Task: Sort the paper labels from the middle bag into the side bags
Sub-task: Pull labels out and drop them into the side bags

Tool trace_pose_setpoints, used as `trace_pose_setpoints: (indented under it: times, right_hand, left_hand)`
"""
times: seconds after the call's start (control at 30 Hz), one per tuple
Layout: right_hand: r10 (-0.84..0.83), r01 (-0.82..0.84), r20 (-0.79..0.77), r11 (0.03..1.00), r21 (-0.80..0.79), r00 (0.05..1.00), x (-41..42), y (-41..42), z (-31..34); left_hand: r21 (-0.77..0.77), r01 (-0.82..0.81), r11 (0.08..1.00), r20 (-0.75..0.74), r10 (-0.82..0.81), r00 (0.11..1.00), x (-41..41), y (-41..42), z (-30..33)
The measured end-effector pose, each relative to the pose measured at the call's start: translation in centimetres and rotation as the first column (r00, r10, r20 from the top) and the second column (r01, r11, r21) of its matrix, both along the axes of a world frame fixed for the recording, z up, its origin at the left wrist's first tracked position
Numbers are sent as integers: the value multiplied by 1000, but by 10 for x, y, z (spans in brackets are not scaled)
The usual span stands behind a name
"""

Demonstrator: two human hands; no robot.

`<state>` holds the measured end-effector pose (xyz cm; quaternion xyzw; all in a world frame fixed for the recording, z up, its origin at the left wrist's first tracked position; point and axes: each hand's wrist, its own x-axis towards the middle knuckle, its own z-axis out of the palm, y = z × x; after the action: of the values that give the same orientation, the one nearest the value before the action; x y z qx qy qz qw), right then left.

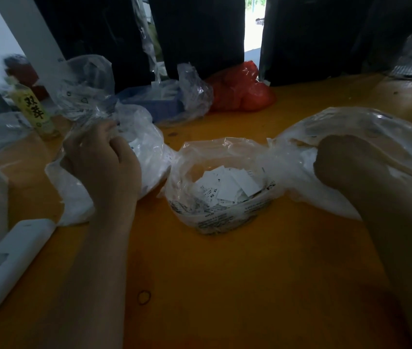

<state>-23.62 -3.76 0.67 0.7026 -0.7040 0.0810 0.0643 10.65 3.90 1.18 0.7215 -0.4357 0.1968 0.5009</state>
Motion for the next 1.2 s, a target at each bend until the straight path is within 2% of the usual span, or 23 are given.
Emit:
trace_pose_setpoints:
  times: [0.13, 0.17, 0.2, 0.23, 0.27, 0.3, 0.33, 0.37, 0.4, 0.47, 0.53, 0.63, 0.77, 0.93, 1.03, 1.2]
  right_hand:
    - [77, -39, 274, 989, -143, 959, 10, 6, 7]
    - [110, -48, 389, 985, -167, 915, 15, 8, 8]
    - [137, -52, 548, 984, -168, 825, 20, 10, 8]
    - [148, -73, 735, 988, -134, 662, 25, 11, 9]
    - [127, -128, 895, 989, -79, 429, 29, 13, 10]
    - [71, -212, 980, 977, -30, 185, 32, 13, 11]
    - [6, -303, 1000, 953, -8, -6, 35, 14, 10]
    - [-42, -379, 991, 925, -10, -129, 37, 13, 8]
    - [-71, -434, 976, 900, -27, -207, 39, 14, 7]
    - [-95, -495, 953, 867, -62, -286, 44, 17, 3]
    - [-84, -521, 948, 848, -95, -308, 50, 20, 0]
    - [-45, -521, 961, 847, -109, -274, 58, 23, -5]
    - [25, -489, 973, 862, -137, -229, 67, 25, -12]
    - [152, -471, 983, 863, -182, -100, 72, 29, -16]
    - [172, -495, 984, 853, -169, -41, 72, 31, -15]
    - [278, -499, 951, 848, -177, 134, 74, 37, -14]
  left_hand:
    - [-174, 272, 946, 147, -248, 958, -29, 1, -5]
    - [-184, 350, 918, 166, -322, 932, -38, 1, -7]
    - [-178, 426, 887, 155, -402, 902, -46, 2, -10]
    - [-151, 501, 852, 109, -490, 865, -54, 2, -12]
    - [-106, 580, 808, 29, -580, 814, -61, 3, -15]
    - [-56, 660, 749, -73, -662, 745, -67, 4, -17]
    - [-8, 735, 678, -180, -724, 666, -73, 4, -20]
    - [31, 796, 605, -276, -760, 589, -77, 3, -23]
    - [59, 838, 542, -358, -772, 525, -81, 3, -26]
    - [101, 884, 456, -463, -765, 448, -87, 1, -32]
    - [156, 893, 422, -479, -758, 442, -89, 0, -39]
    - [199, 876, 439, -486, -732, 478, -89, 0, -44]
    - [79, 893, 444, -555, -724, 409, -86, -2, -37]
    - [-23, 829, 559, -545, -702, 458, -83, -5, -35]
    - [-116, 814, 569, -647, -666, 372, -79, -6, -36]
    - [-194, 811, 552, -703, -655, 278, -81, -7, -35]
